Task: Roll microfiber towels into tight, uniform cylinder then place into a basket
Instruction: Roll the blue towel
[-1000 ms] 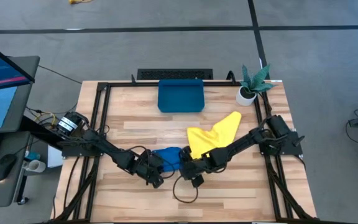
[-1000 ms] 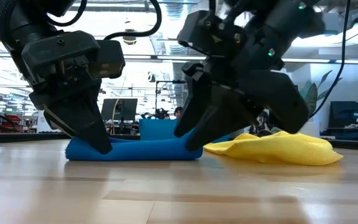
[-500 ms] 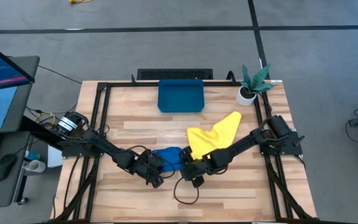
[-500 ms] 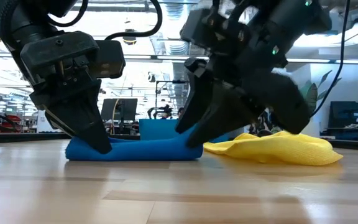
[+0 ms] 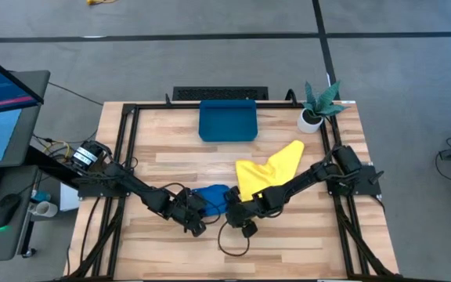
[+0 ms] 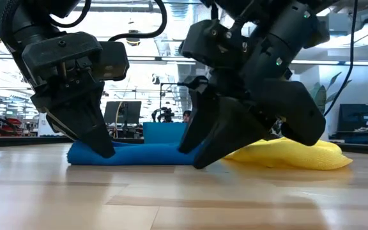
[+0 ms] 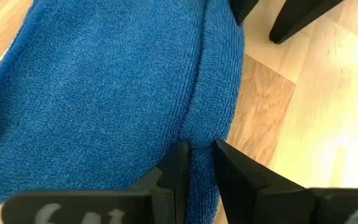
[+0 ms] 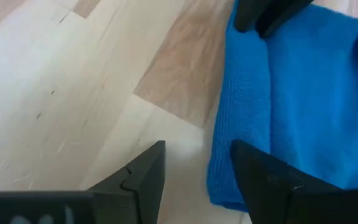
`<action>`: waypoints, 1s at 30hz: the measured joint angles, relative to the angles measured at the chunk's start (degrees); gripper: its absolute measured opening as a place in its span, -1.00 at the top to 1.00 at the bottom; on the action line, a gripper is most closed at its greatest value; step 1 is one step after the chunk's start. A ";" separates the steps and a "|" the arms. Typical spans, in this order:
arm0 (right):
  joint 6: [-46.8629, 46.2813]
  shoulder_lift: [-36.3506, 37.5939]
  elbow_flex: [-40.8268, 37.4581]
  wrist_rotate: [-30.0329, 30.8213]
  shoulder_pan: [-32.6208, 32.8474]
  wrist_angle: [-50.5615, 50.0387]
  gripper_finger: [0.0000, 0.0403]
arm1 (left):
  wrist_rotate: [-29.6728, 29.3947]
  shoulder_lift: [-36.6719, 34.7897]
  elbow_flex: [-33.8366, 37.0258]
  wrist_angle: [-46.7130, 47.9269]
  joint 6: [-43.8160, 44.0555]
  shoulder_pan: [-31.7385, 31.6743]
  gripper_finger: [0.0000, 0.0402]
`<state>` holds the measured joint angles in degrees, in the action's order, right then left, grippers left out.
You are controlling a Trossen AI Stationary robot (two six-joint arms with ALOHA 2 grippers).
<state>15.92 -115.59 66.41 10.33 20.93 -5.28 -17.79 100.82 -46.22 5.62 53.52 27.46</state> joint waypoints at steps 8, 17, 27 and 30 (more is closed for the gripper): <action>0.44 0.46 -0.04 0.48 1.15 -0.18 -0.03 | 0.03 0.00 0.00 0.01 0.02 0.00 0.67; 0.59 0.81 -0.07 4.20 1.05 -0.62 -0.02 | 0.03 0.00 0.00 0.01 0.10 0.02 0.67; 0.57 1.68 0.74 4.78 1.16 -1.01 -0.01 | 0.05 0.00 0.00 0.01 0.09 0.02 0.67; 0.00 1.63 0.70 4.56 0.56 -2.17 -0.01 | 0.03 0.00 0.00 0.01 0.09 0.02 0.67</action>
<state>15.92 -113.97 67.11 14.88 21.49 -7.45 -17.75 100.82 -46.22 5.63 53.60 27.49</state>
